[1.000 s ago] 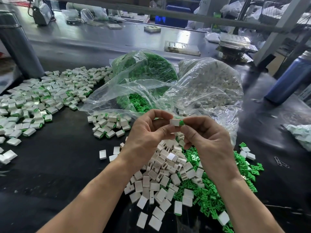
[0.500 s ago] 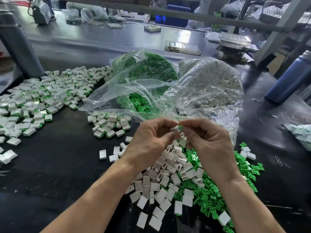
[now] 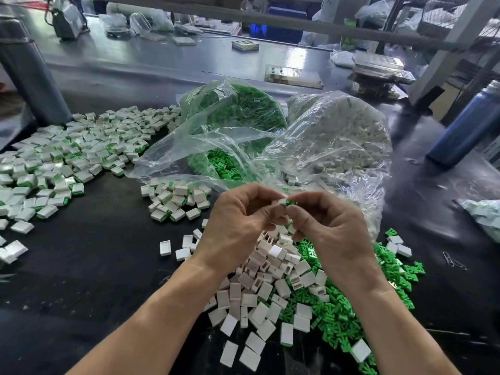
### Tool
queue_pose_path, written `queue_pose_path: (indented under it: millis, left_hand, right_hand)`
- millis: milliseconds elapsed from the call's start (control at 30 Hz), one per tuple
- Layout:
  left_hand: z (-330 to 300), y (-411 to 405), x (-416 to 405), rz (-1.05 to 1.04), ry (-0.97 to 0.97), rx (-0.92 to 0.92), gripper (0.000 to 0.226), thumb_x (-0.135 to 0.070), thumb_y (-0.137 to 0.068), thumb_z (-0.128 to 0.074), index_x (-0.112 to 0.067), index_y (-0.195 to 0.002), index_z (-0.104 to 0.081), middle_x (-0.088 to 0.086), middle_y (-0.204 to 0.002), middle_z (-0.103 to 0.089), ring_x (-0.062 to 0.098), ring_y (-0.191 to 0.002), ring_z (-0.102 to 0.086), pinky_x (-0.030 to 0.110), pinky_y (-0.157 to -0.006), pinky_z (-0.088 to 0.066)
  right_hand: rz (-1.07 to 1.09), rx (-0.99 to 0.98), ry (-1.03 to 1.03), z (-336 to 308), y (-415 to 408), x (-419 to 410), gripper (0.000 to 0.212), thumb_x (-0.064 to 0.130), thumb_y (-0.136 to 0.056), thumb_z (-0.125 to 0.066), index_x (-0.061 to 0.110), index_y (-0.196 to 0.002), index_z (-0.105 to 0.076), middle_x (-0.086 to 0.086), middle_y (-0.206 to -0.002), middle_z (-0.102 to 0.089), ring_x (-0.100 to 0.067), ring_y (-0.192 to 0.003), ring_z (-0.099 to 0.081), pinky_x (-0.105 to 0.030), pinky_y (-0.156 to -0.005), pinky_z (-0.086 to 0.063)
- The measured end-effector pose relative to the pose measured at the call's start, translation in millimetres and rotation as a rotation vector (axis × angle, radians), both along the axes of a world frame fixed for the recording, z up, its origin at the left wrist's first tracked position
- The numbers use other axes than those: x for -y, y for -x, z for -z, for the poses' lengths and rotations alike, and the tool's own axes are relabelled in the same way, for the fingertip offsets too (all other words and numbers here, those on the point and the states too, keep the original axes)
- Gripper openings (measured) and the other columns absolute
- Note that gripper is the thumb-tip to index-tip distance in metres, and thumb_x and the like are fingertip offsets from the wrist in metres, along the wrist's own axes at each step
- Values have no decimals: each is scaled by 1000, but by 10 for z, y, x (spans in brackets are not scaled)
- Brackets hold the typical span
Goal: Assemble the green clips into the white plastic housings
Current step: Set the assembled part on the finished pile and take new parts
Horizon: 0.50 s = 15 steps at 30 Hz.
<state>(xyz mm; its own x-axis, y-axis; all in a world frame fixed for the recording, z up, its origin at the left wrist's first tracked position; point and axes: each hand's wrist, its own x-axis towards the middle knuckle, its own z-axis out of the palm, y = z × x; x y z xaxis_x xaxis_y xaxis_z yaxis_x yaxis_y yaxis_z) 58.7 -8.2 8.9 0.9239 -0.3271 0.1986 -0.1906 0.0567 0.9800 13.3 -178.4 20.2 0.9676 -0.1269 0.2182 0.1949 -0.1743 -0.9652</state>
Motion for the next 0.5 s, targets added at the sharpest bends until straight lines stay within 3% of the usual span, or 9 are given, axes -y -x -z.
queue_pose_path:
  millis: [133, 333, 433, 500]
  left_hand:
    - [16, -15, -6, -13, -48, 36, 13, -6, -95, -72, -17, -102, -73, -1, -92, -79, 16, -84, -77, 24, -70, -60]
    - [53, -13, -41, -50, -195, 148, 26, 1, -94, -70, -24, -99, -75, -9, -85, -78, 10, -82, -76, 20, -71, -59]
    - [43, -10, -51, -69, -294, 202, 26, -2, -93, -72, -28, -98, -76, -13, -83, -76, 7, -80, -74, 25, -71, -61]
    - [27, -5, -58, -71, -327, 219, 25, -3, -93, -73, -27, -98, -76, -15, -83, -75, 3, -82, -74, 21, -72, -59]
  right_hand:
    - [56, 33, 95, 31, 4, 6, 12, 13, -89, -77, 19, -99, -76, 1, -83, -78, -17, -66, -71, -29, -59, -61]
    - [86, 77, 203, 10, 7, 15, 25, 5, -86, -81, 30, -89, -78, 6, -74, -74, -20, -59, -67, -44, -56, -59]
    - [87, 78, 284, -11, 13, 17, 30, 5, -85, -82, 34, -87, -78, 12, -77, -74, -12, -63, -68, -33, -57, -58]
    - [96, 75, 311, -17, 16, 11, 28, 4, -85, -82, 32, -87, -79, 13, -79, -74, -9, -69, -70, -22, -62, -56]
